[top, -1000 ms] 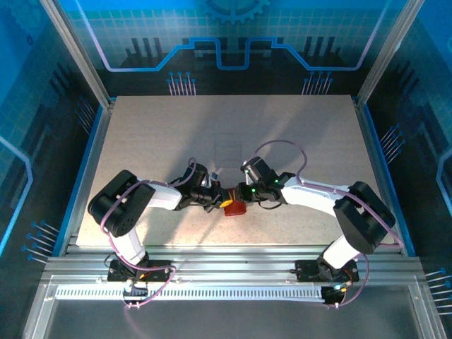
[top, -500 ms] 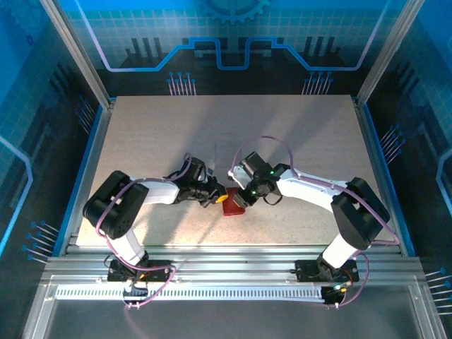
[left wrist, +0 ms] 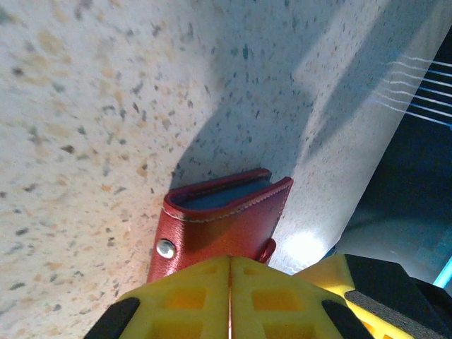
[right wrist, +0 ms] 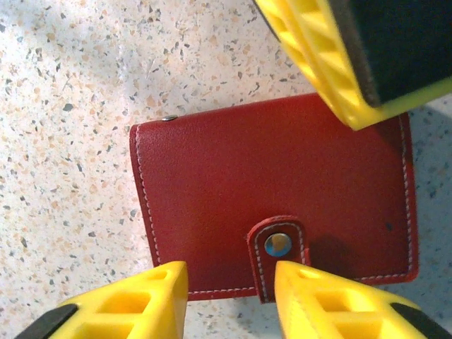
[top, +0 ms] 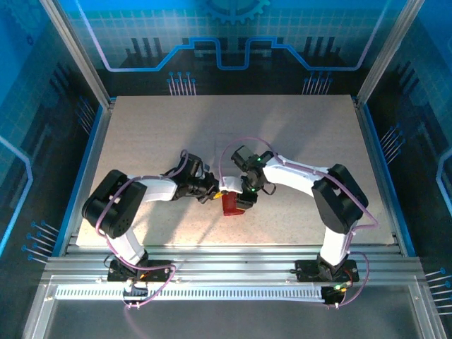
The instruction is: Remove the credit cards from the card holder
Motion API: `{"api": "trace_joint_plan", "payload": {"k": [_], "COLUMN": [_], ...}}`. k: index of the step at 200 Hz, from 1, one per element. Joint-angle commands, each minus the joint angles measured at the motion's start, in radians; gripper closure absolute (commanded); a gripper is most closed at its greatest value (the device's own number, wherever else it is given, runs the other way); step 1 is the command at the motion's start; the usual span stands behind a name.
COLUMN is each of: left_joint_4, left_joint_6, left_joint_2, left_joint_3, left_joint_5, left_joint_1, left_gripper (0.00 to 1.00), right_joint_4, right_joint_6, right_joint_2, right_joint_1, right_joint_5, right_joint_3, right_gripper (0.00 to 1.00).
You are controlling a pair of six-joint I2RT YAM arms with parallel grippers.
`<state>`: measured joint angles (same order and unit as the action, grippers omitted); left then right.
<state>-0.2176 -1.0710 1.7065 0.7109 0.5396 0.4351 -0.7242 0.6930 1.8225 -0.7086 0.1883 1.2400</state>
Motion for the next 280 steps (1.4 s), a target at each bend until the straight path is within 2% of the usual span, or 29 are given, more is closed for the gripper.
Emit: {"api": "trace_joint_plan", "payload": {"k": [1,35,108,173,213,280], "left_joint_4": [0.011,0.008,0.017,0.041,0.044,0.042], "left_joint_6": [0.010,0.011,0.019,0.034,0.034,0.034], "left_joint_2": [-0.046,-0.080,-0.128,-0.166,-0.177,-0.188], "left_joint_3": [-0.025,-0.056,-0.098,-0.119,-0.125,-0.140], "left_joint_5": [0.023,0.026,0.040,0.042,0.041,0.039], "left_joint_1": [-0.026,-0.058,-0.109,-0.134,-0.139,-0.142], "left_gripper": [0.91,0.91,0.91,0.91,0.91,0.91], "right_joint_4": [-0.117,-0.117,-0.073,-0.084,-0.096,-0.048], "right_joint_6": [0.122,0.165,0.188,0.188,0.194,0.181], "right_joint_2": [0.035,0.058,0.116,0.150,0.174,0.168], "right_joint_1": [0.020,0.016,-0.005,-0.014,-0.013,-0.017], "right_joint_5": [0.021,0.005,-0.038,-0.044,-0.045,-0.069], "right_joint_3": [0.066,0.100,0.126,0.153,0.172,0.124], "right_gripper": [0.56,0.47,0.49,0.45,0.50,0.68]}}
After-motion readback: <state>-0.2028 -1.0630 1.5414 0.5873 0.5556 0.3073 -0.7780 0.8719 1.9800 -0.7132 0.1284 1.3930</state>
